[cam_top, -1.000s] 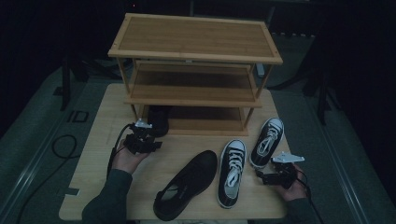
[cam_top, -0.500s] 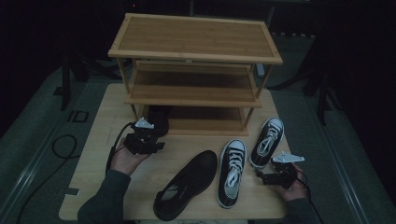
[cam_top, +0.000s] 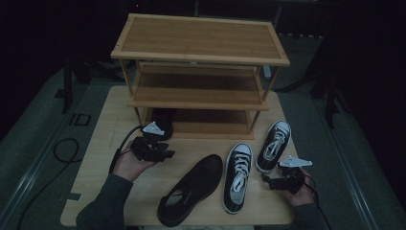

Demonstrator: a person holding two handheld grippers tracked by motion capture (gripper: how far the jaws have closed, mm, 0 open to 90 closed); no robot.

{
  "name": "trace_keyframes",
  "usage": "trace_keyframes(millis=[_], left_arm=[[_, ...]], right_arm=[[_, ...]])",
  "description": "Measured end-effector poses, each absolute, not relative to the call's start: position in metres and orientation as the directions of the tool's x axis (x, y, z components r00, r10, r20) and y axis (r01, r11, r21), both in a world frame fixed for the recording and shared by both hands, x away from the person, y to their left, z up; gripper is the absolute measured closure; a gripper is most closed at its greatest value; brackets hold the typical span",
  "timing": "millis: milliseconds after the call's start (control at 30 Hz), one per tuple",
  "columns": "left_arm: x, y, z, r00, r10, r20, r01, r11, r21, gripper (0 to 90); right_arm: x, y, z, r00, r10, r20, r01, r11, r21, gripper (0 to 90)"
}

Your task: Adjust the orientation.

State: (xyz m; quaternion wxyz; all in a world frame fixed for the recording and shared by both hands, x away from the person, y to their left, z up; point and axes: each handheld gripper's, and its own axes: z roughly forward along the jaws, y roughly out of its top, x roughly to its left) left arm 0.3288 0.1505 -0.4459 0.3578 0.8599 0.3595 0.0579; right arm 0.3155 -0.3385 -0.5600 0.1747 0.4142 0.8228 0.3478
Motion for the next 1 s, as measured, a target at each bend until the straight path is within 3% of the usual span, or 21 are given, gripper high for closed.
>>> trace_keyframes(millis=[1000], left_arm=[[0.304,0.124,-0.436,0.834,0.543,-0.1,0.482,-0.627,0.611,54.8]], right_arm=[[0.316,-0.339,-0.56,-0.596,0.803,0.001,0.56,0.415,0.717,11.0]])
